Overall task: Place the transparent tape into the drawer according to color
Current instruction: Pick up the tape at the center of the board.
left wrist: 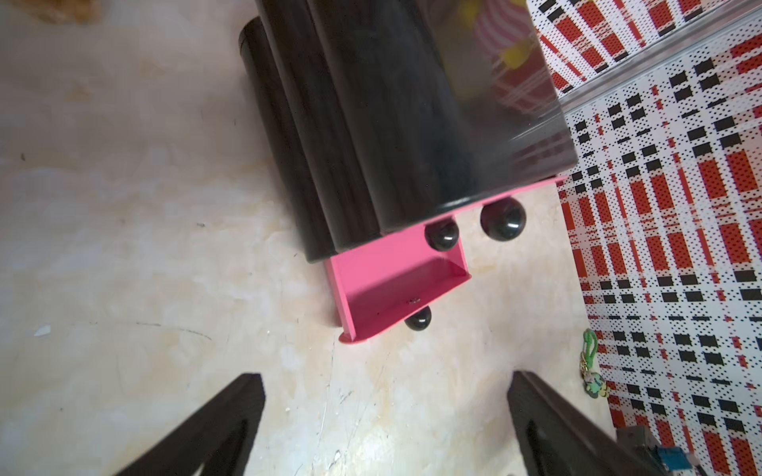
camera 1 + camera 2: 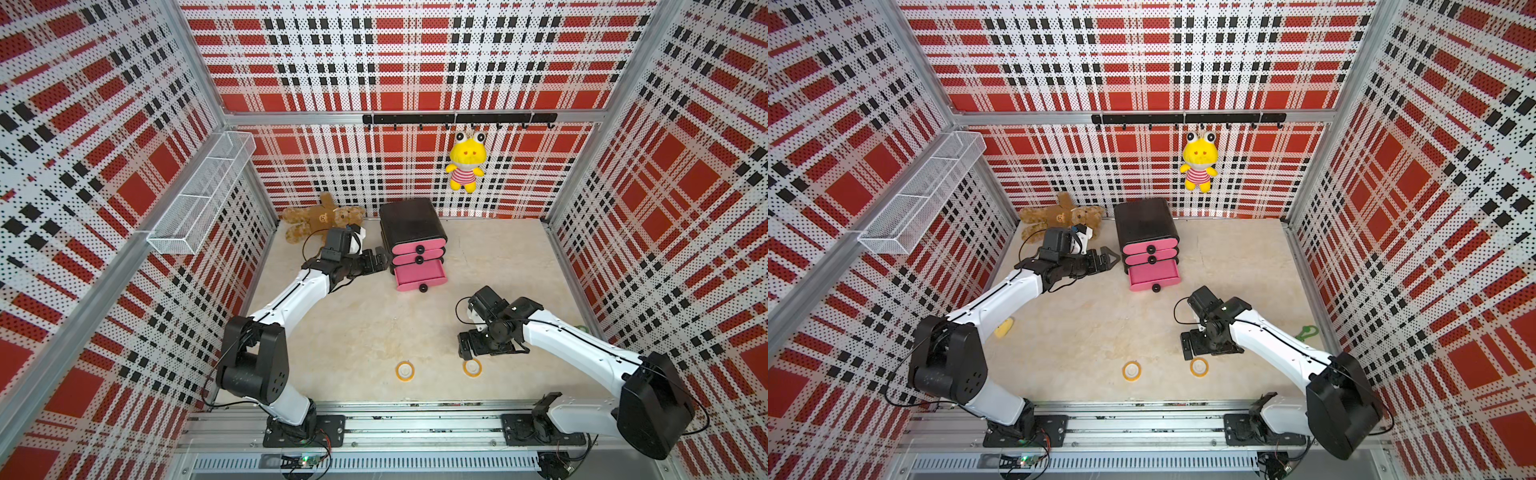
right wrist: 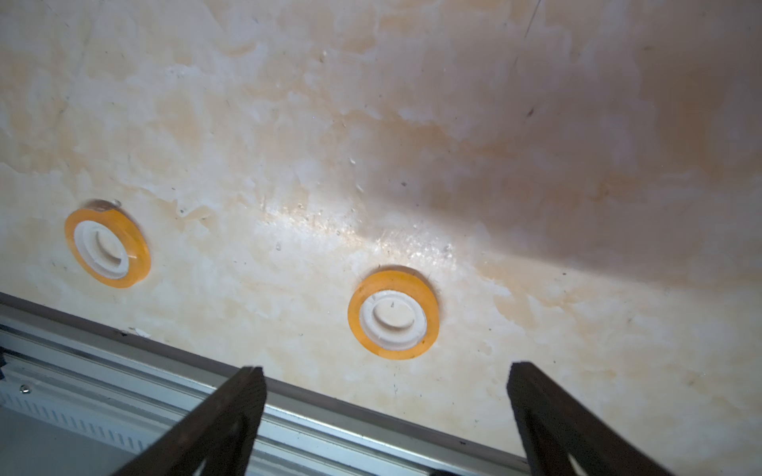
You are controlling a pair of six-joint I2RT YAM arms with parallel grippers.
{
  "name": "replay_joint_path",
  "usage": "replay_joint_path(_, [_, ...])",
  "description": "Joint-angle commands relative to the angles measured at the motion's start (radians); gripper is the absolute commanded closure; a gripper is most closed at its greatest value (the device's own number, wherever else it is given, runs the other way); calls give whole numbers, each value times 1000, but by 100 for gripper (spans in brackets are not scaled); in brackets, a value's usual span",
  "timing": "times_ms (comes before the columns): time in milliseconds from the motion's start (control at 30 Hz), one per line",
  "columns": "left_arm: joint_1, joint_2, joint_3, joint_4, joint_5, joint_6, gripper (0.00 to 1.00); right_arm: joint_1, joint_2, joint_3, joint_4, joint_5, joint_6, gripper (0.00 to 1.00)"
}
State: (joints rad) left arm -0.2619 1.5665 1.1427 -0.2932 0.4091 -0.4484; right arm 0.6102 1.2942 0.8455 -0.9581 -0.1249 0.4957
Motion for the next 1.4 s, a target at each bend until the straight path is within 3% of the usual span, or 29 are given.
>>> replay_joint_path(0, [7, -37, -54, 34, 7, 5, 1, 1, -7, -22, -41, 1, 21, 0])
replay_joint_path(167, [6, -49, -110, 69, 27, -2, 1, 39, 11, -78, -3, 19, 90, 0])
replay_joint_path(533, [37, -22, -84, 71, 41, 7, 1, 178, 79, -86, 72, 162, 214, 1])
replay_joint_path(933, [39, -13, -75, 70, 46, 8, 1, 220, 156, -92, 165, 193, 231, 22])
replay_joint_path(1367, [43, -8, -59, 66, 54, 4, 1, 223, 185, -123, 204, 176, 228, 30])
